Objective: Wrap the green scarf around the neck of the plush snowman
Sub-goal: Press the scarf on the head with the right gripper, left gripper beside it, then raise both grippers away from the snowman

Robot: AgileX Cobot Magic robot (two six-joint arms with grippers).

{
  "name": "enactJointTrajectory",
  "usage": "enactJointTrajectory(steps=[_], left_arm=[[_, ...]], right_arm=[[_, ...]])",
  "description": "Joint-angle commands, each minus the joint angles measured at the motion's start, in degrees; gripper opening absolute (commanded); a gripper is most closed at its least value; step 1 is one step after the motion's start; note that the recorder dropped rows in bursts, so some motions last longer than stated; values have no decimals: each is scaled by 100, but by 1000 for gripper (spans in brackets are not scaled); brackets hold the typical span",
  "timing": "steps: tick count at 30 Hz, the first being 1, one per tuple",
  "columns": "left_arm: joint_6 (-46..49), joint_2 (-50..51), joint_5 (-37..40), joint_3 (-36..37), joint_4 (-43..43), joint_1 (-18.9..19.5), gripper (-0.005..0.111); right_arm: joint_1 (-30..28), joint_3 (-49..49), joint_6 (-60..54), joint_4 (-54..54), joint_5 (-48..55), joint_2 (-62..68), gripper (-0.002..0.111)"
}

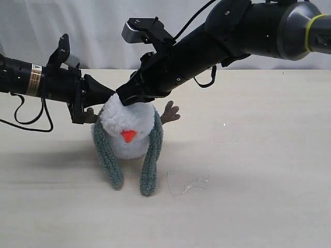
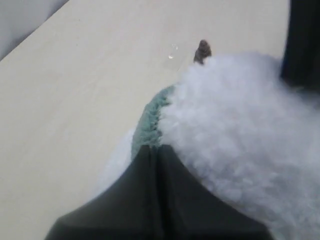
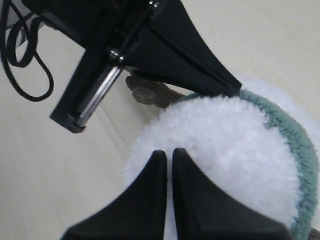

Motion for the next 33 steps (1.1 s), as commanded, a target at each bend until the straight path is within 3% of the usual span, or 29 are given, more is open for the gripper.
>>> enactJointTrajectory(steps=[1,11,16,27,31,33], left_arm=[[24,168,488,-34,-44,-12,0],[75,158,-175,-46,-44,-12,0],[100,11,-75,-46,-44,22,0],[-294,-388,-488,-46,-263,449,0],[-294,-388,-515,-46,-234,461,0],[-294,-388,-604,-46,-220,461,0]], right_arm=[[-15,-35,-17,-50,22,-17,4],[-15,-35,-17,-50,22,-17,4],[-15,-35,-17,-50,22,-17,4],[-15,-82,-207,-63,-278,-328,4],[-15,-82,-189,-404,-473,-619,4],[-28,-82,393,-871,-618,-682,4]])
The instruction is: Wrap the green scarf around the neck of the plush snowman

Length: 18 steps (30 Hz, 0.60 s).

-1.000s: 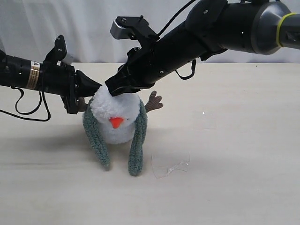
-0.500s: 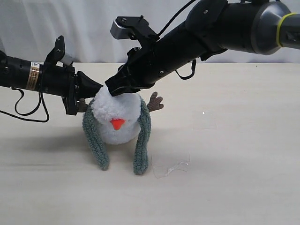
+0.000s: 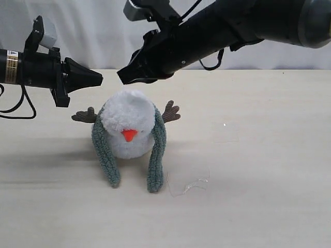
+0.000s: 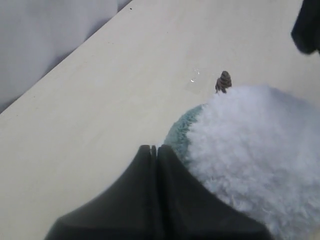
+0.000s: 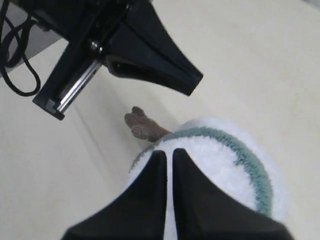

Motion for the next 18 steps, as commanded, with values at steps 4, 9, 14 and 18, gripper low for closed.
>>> enactJointTrajectory(steps=[4,9,14,18], left_arm=[[-50,-51,-367,-33,-17,8,0],[-156,-51,-404,-33,45,8,0],[-182,-51,-404,-33,159,8,0],[-182,-51,-404,-33,159,8,0]], right_arm=[[-316,-36,1767,-1432,-263,-70,4],[-993,-727,799,271,1339,650,4],[-1329,-1811,676,1114,2106,1431,4],[-1125,-2016,926,504,2116,1834,4]])
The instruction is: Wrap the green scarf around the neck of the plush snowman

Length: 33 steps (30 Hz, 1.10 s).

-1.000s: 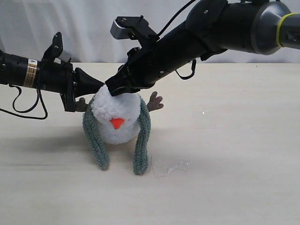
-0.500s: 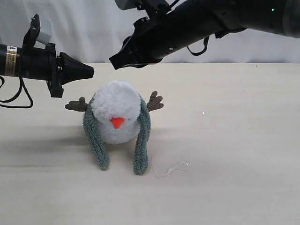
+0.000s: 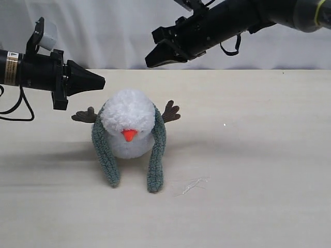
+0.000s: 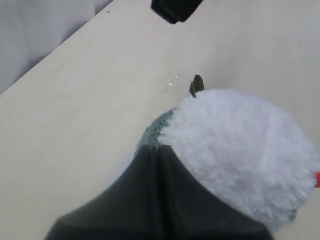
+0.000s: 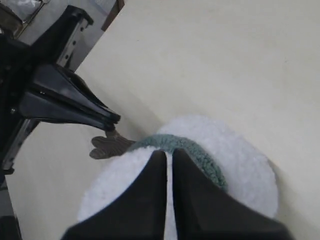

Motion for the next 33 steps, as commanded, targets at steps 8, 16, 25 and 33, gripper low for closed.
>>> enactJointTrajectory(steps=[8,16,25,33], left_arm=[[-52,-51,-51,-33,-4,8,0],[-52,-51,-39,-33,-4,8,0],[-52,-51,-54,-33,-4,8,0],[-62,-51,-55,-33,-4,8,0]], right_arm=[[213,-176,104,-463,526,521,4],[283,78,-72,-527,568,644,4],[272,-4,-31,-594,437,634,4],[272,-4,166,-950,338,599,4]])
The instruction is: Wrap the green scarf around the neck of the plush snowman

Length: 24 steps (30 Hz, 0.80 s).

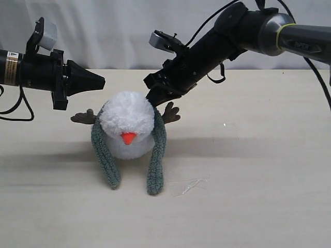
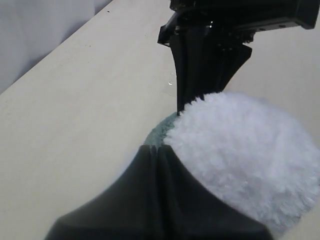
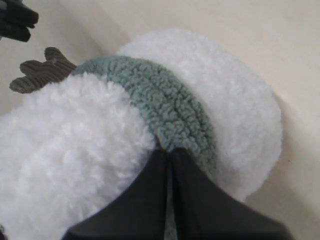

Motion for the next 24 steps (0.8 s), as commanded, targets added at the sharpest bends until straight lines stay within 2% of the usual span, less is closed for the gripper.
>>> enactJointTrajectory(steps=[1,5,10,13,15,18,22,24], left_arm=[[-62,-51,-55,-33,-4,8,0],[-59,-51,-32,-33,-4,8,0],[-121,-51,-11,-33,-63,8,0],[-366,-145,79,-33,-41,8,0],[-742,-347,420,-33,-4,8,0],[-1425,-733,992,25,-4,8,0],[-1497,-1527,2657,711,-1051,8,0],[-1497,-1795,3132,886,-1244,8,0]], right_arm=[[-6,-17,-32,-56,-67,-89,4],[-6,-17,-619,302,-130,-419,4],[-6,-17,-761,166,-293,-905,4],[-6,-17,-803,-61,-272,-1161,4],[5,40,-763,-139,-338,-1368,4],[5,650,-809,-139,-1397,-1951,4],[5,2420,-1206,138,-3546,-3069,4],[5,2893,-1337,220,-4012,-3434,4]])
